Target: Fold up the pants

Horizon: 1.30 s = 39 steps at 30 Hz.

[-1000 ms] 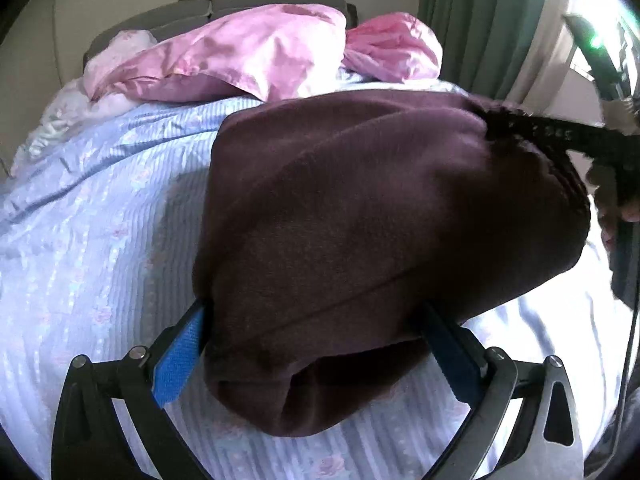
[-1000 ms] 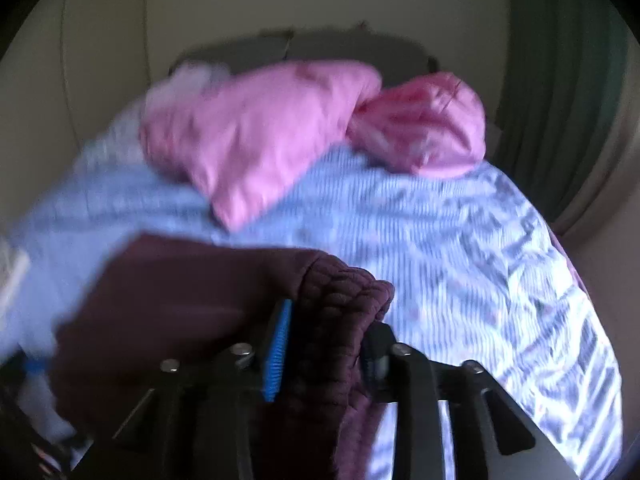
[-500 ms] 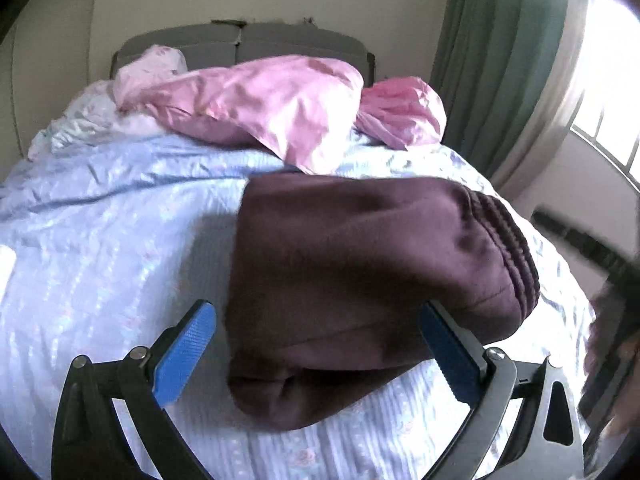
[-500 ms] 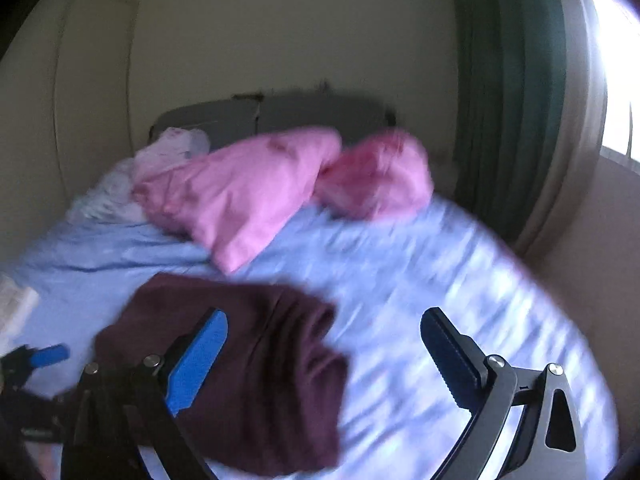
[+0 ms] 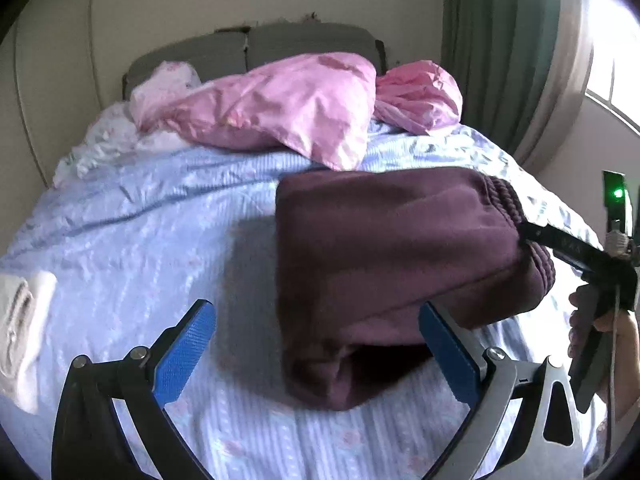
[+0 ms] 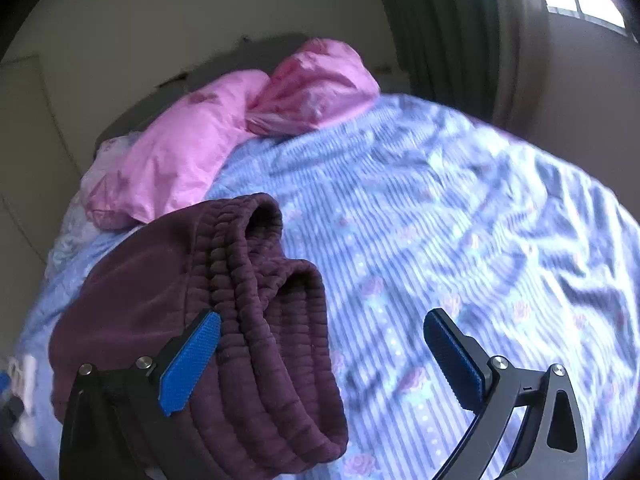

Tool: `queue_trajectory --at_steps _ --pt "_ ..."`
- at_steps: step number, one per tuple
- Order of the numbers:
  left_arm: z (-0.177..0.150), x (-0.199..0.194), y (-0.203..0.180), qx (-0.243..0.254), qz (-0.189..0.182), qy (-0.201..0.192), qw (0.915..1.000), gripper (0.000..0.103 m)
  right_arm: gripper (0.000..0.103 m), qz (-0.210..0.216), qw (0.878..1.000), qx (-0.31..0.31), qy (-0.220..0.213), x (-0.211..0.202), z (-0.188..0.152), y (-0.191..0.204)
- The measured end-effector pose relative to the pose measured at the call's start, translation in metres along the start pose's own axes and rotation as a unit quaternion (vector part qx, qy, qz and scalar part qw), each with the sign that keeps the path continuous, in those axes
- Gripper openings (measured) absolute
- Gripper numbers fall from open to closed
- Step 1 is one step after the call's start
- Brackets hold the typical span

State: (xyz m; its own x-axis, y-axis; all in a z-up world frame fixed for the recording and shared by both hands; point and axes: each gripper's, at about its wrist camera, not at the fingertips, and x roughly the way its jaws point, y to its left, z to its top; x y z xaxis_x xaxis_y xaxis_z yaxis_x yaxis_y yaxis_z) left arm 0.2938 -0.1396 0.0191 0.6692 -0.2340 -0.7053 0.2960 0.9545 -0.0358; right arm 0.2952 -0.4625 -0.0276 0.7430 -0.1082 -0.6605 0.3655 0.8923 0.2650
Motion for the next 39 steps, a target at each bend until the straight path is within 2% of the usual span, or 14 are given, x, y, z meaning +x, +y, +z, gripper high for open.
queue_trajectory --at_steps 2,5,8,10,12,14,16,19,22,26,29,34,39 --pt "0.000 0.000 0.004 -0.018 -0.013 0.007 0.9997 0.103 0.101 0.007 1.000 0.015 -0.001 -0.010 0.001 -0.004" --pt "0.004 -0.008 0.014 -0.036 -0.015 -0.001 0.9992 0.103 0.101 -0.018 0.999 0.000 -0.051 -0.049 -0.002 0.006" --pt "0.008 -0.018 0.022 -0.047 -0.010 -0.017 0.9987 0.103 0.102 -0.009 0.995 0.003 -0.099 -0.092 -0.011 0.011" --pt "0.008 -0.020 0.025 -0.045 -0.007 -0.018 0.9988 0.103 0.102 -0.004 0.995 0.015 -0.096 -0.099 -0.015 0.011" --pt "0.007 -0.019 0.025 -0.043 -0.008 -0.013 0.9989 0.103 0.102 0.027 0.996 0.042 -0.075 -0.100 -0.026 0.009" --pt "0.005 -0.017 0.025 -0.042 -0.010 -0.006 0.9990 0.103 0.102 0.069 0.993 0.080 -0.050 -0.091 -0.037 0.005" --pt "0.004 -0.015 0.024 -0.041 -0.007 -0.005 0.9991 0.103 0.102 0.113 0.985 0.131 -0.013 -0.074 -0.050 -0.001" --pt "0.003 -0.011 0.020 -0.032 0.002 -0.005 0.9995 0.103 0.102 0.158 0.966 0.202 0.035 -0.040 -0.067 -0.011" --pt "0.000 -0.004 0.015 -0.019 0.018 -0.005 0.9996 0.103 0.102 0.176 0.956 0.230 0.040 -0.020 -0.071 -0.018" --pt "-0.004 0.009 0.010 -0.011 0.017 0.006 0.9998 0.103 0.102 0.210 0.941 0.262 0.046 0.009 -0.072 -0.025" --pt "-0.006 0.015 0.006 -0.008 0.013 0.008 0.9999 0.103 0.103 0.226 0.931 0.281 0.053 0.025 -0.072 -0.027" --pt "-0.006 0.019 0.006 -0.010 0.012 0.008 0.9998 0.103 0.103 0.231 0.923 0.304 0.056 0.045 -0.074 -0.028" --pt "0.000 0.020 0.006 0.002 0.033 0.000 0.9994 0.103 0.103 0.218 0.923 0.313 0.049 0.057 -0.071 -0.026"
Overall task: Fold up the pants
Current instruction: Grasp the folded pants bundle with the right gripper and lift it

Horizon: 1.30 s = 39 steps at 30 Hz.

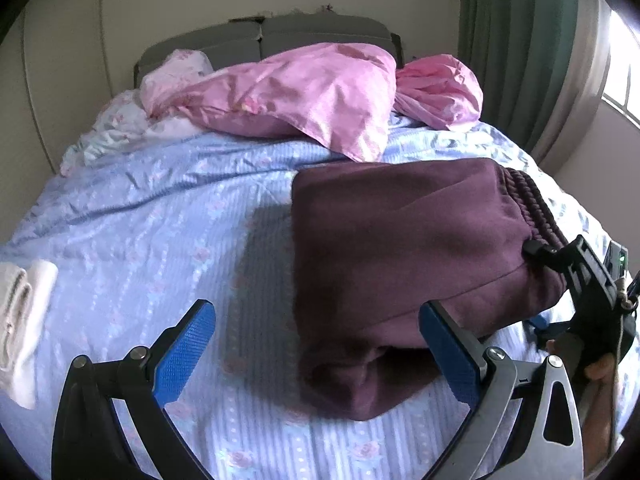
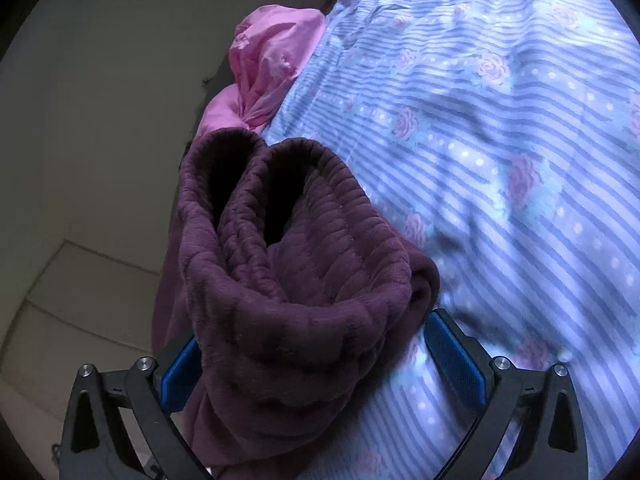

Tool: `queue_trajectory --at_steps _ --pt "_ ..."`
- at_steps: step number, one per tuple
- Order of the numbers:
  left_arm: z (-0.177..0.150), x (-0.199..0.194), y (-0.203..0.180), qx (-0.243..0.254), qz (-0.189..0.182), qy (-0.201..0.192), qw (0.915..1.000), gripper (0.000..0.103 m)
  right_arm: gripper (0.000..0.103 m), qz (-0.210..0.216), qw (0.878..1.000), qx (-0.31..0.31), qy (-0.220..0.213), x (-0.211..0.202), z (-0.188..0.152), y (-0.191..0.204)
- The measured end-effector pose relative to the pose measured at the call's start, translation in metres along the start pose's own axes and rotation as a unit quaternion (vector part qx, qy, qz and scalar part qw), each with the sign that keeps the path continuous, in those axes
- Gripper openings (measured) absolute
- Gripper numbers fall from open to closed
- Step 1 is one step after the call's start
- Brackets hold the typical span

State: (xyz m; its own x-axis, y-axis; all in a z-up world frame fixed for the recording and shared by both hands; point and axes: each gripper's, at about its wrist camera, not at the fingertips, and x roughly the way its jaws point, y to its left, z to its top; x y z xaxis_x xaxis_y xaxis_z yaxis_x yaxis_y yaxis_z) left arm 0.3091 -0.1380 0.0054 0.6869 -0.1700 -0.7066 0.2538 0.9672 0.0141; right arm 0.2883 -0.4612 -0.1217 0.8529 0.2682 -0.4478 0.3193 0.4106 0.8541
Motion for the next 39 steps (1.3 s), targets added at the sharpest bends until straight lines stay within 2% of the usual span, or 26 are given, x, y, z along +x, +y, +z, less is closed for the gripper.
queue_trajectory --at_steps 3,9,12,15,18,19,21,22,25,27,29,32,39 --pt "0.012 -0.001 -0.003 0.024 0.003 -0.007 0.9997 0.103 0.103 0.003 1.000 0.006 0.003 0.003 0.005 0.001" --pt "0.062 0.009 0.001 0.015 -0.083 0.016 0.9963 0.103 0.102 -0.017 1.000 0.015 -0.004 0.011 0.008 0.009" --pt "0.084 0.035 0.004 -0.002 -0.122 0.054 0.9911 0.103 0.102 -0.041 0.999 0.020 -0.016 0.014 0.008 0.018" --pt "0.082 0.069 0.016 -0.027 -0.141 0.097 0.9849 0.103 0.099 -0.061 0.997 0.029 -0.029 0.014 0.003 0.022" --pt "0.065 0.100 0.027 -0.065 -0.185 0.140 0.9706 0.103 0.097 -0.081 0.996 0.009 -0.037 0.013 0.001 0.029" --pt "0.058 0.107 0.028 -0.078 -0.208 0.148 0.9636 0.103 0.097 -0.083 0.996 0.002 -0.038 0.013 0.001 0.030" --pt "0.045 0.121 0.028 -0.111 -0.262 0.165 0.9444 0.103 0.097 -0.089 0.995 -0.010 -0.038 0.015 0.000 0.030" --pt "0.039 0.128 0.027 -0.120 -0.273 0.166 0.9398 0.103 0.097 -0.089 0.995 -0.012 -0.038 0.016 0.000 0.028" --pt "0.030 0.137 0.027 -0.126 -0.287 0.159 0.9362 0.103 0.097 -0.085 0.995 -0.020 -0.036 0.019 0.003 0.024" --pt "0.020 0.147 0.029 -0.137 -0.305 0.161 0.9285 0.103 0.097 -0.085 0.995 -0.033 -0.036 0.021 0.002 0.023" --pt "0.009 0.162 0.033 -0.160 -0.337 0.177 0.9108 0.103 0.099 -0.086 0.994 -0.046 -0.039 0.024 0.001 0.024" --pt "0.005 0.161 0.032 -0.156 -0.343 0.161 0.9121 0.103 0.102 -0.091 0.993 -0.061 -0.044 0.029 -0.001 0.024" --pt "0.005 0.161 0.026 -0.159 -0.338 0.153 0.9150 0.103 0.103 -0.076 0.995 -0.061 -0.037 0.030 0.000 0.021"
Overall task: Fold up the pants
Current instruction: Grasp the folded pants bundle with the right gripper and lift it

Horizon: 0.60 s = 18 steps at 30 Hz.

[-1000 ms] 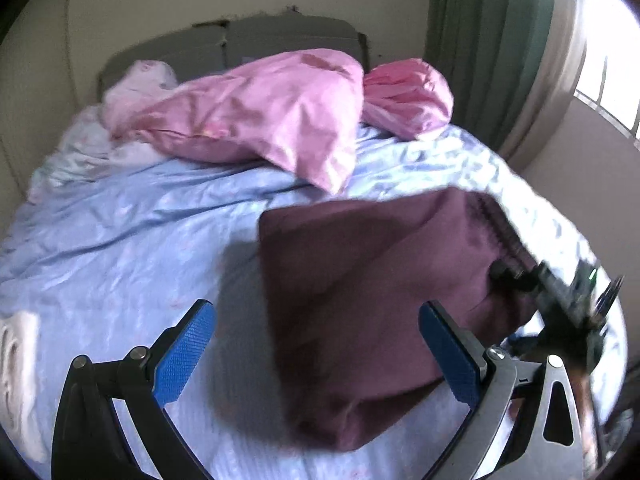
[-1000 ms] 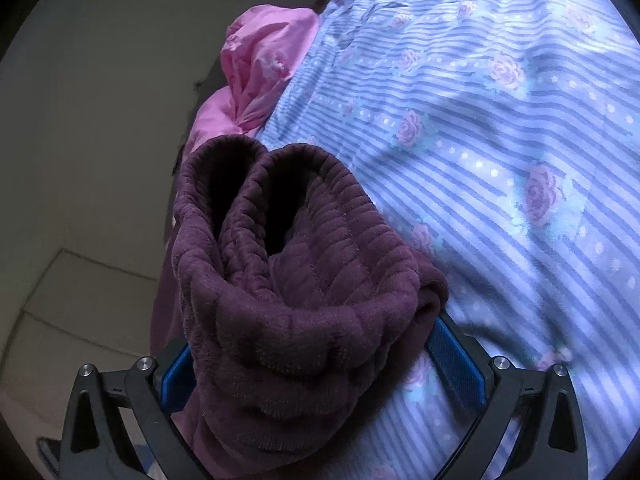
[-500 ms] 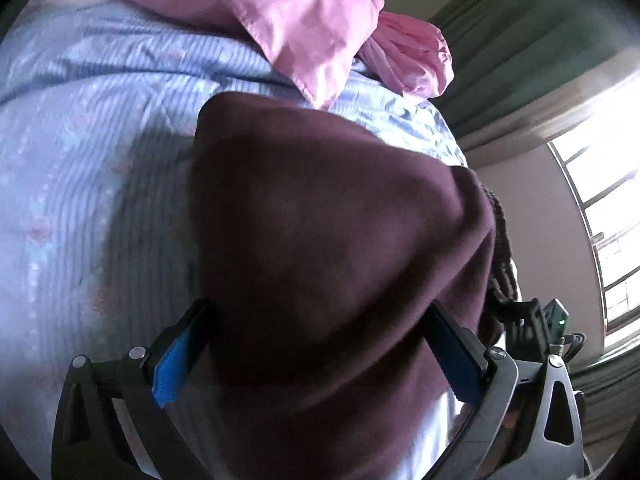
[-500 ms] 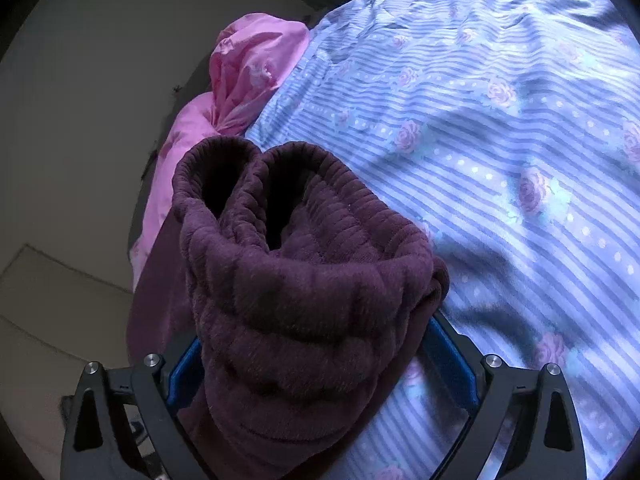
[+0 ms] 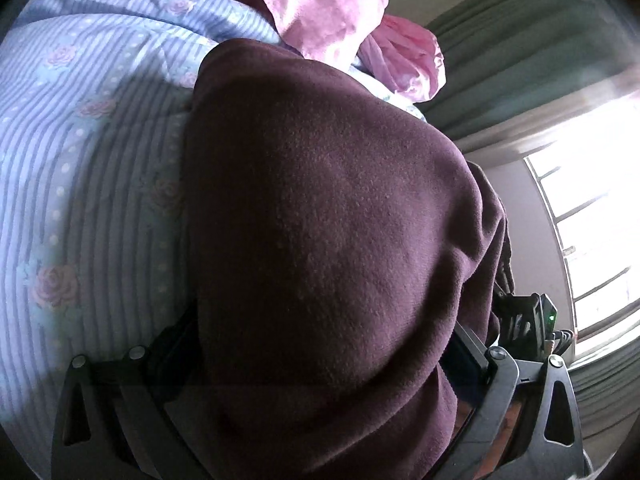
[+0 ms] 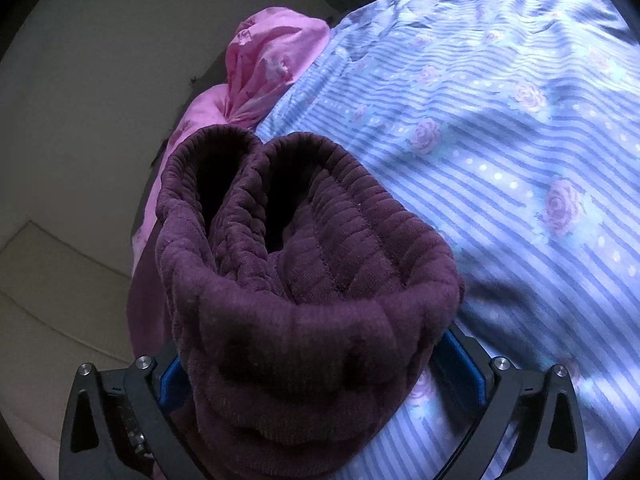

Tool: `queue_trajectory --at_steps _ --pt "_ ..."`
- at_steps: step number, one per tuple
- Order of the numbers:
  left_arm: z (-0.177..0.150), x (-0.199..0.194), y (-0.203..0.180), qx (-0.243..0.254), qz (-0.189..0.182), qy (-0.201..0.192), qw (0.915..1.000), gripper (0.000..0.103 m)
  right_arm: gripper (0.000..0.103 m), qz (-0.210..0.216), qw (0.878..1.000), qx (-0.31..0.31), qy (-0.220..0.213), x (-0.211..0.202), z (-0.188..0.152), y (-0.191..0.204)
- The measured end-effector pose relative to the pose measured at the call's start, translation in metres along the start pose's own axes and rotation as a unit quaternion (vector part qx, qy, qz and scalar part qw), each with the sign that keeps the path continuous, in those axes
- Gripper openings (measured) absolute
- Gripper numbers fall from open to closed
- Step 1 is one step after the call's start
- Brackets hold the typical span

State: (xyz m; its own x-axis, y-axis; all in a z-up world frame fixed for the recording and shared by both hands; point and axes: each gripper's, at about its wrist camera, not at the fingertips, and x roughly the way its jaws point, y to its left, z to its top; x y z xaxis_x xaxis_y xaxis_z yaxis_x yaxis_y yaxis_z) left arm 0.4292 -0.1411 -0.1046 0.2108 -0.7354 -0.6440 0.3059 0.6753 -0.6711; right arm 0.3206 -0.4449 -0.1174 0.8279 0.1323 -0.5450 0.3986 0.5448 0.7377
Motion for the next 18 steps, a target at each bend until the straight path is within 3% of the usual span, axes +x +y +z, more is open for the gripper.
queue_trajectory --at_steps 6,10,11,12,13,18 --pt "-0.003 -0.002 0.000 -0.001 0.008 0.003 1.0000 0.103 0.099 0.005 1.000 -0.001 0.010 0.001 0.001 0.001" --pt "-0.001 -0.003 0.000 -0.010 0.009 -0.005 0.9999 0.103 0.084 0.011 1.000 0.000 0.016 -0.001 0.002 0.004" --pt "-0.003 -0.006 0.000 -0.007 0.008 -0.010 0.9999 0.098 0.081 0.011 1.000 -0.004 0.016 -0.002 0.002 0.006" --pt "-0.003 -0.008 -0.001 -0.003 0.000 -0.014 0.9999 0.085 0.079 0.011 1.000 -0.005 0.016 -0.002 0.003 0.008" --pt "-0.005 -0.010 -0.002 -0.004 -0.018 -0.017 0.9997 0.079 0.076 0.011 1.000 -0.005 0.017 -0.003 0.004 0.009" --pt "-0.003 -0.015 -0.005 -0.001 -0.014 -0.012 0.9998 0.074 0.069 0.004 1.000 -0.015 0.019 -0.007 0.006 0.016"
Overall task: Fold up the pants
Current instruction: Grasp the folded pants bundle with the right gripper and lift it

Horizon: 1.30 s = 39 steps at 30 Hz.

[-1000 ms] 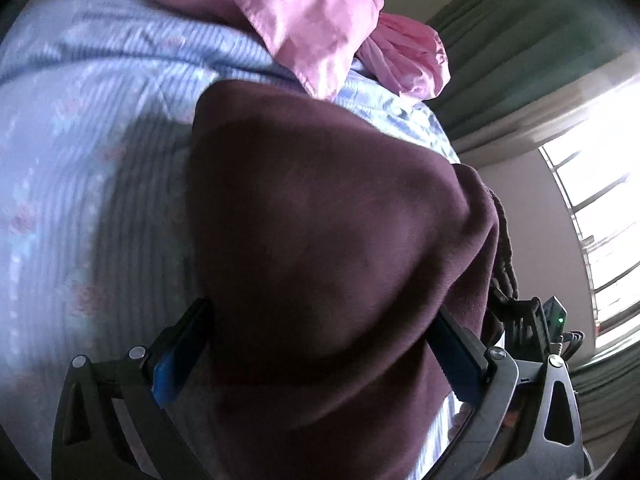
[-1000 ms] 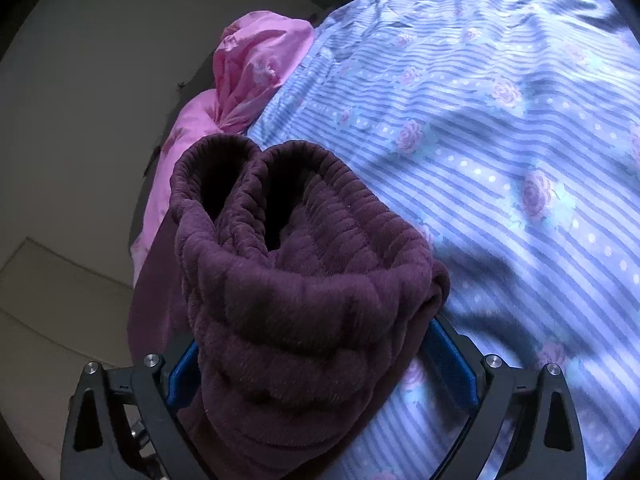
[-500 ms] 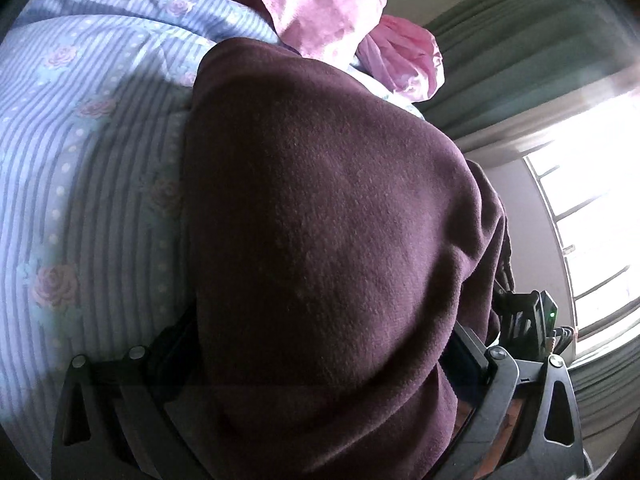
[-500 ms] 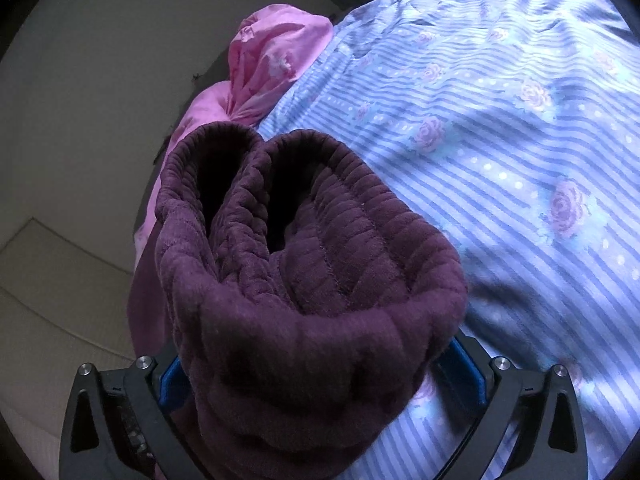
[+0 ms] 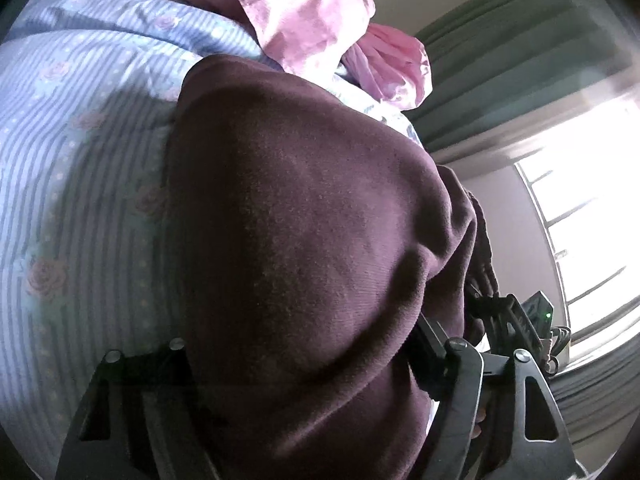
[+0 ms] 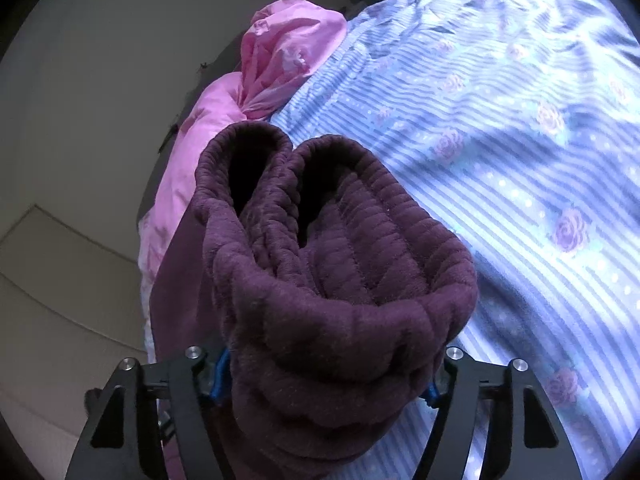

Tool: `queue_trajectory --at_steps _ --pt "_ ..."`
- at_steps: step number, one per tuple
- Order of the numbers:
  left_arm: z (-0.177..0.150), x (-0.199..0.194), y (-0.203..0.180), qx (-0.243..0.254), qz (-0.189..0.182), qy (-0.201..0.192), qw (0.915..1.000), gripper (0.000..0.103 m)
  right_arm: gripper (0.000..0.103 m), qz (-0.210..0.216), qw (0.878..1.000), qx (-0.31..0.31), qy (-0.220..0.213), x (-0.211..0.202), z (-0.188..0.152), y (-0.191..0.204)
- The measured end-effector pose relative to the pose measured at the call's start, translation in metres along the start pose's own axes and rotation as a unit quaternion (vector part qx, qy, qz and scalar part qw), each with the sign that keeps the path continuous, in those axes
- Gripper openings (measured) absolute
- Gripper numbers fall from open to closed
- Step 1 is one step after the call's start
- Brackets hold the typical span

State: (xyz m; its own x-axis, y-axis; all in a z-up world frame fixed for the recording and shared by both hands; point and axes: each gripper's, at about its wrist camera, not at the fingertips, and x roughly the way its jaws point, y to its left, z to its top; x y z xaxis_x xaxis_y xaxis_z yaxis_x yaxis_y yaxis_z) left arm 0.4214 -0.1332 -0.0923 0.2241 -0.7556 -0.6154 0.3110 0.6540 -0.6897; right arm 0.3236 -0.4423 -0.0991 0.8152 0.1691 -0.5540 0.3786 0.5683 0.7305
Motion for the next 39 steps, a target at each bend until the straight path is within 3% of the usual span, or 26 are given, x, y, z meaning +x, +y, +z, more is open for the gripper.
queue_trajectory --at_steps 2,6,10,13,18,24,31,39 --pt "0.001 0.000 0.001 -0.001 -0.001 0.004 1.0000 0.074 0.069 0.000 1.000 0.003 -0.001 0.000 0.000 0.000" --pt "0.007 0.017 0.010 -0.046 -0.012 0.035 0.9982 0.095 0.069 -0.005 1.000 -0.007 -0.003 0.001 -0.001 0.001" --pt "0.008 0.019 0.008 -0.045 -0.010 0.042 0.9981 0.098 0.068 -0.007 1.000 -0.011 -0.003 0.000 -0.001 0.002" --pt "0.007 0.016 0.008 -0.045 -0.009 0.025 0.9986 0.091 0.068 -0.005 1.000 -0.008 -0.003 0.000 -0.002 0.002" --pt "0.005 0.007 -0.008 -0.006 0.005 -0.006 1.0000 0.063 0.063 -0.001 1.000 -0.023 -0.002 -0.003 -0.001 0.004" --pt "0.002 -0.018 -0.035 0.041 0.032 -0.043 0.9977 0.053 0.055 0.001 0.998 -0.061 -0.004 -0.020 0.001 0.020" --pt "-0.013 -0.096 -0.067 0.104 0.041 -0.094 0.9893 0.052 0.054 0.032 0.994 -0.100 -0.017 -0.059 -0.007 0.058" --pt "-0.040 -0.250 -0.041 0.113 0.064 -0.166 0.9775 0.052 0.054 0.099 0.982 -0.164 0.000 -0.094 -0.070 0.159"
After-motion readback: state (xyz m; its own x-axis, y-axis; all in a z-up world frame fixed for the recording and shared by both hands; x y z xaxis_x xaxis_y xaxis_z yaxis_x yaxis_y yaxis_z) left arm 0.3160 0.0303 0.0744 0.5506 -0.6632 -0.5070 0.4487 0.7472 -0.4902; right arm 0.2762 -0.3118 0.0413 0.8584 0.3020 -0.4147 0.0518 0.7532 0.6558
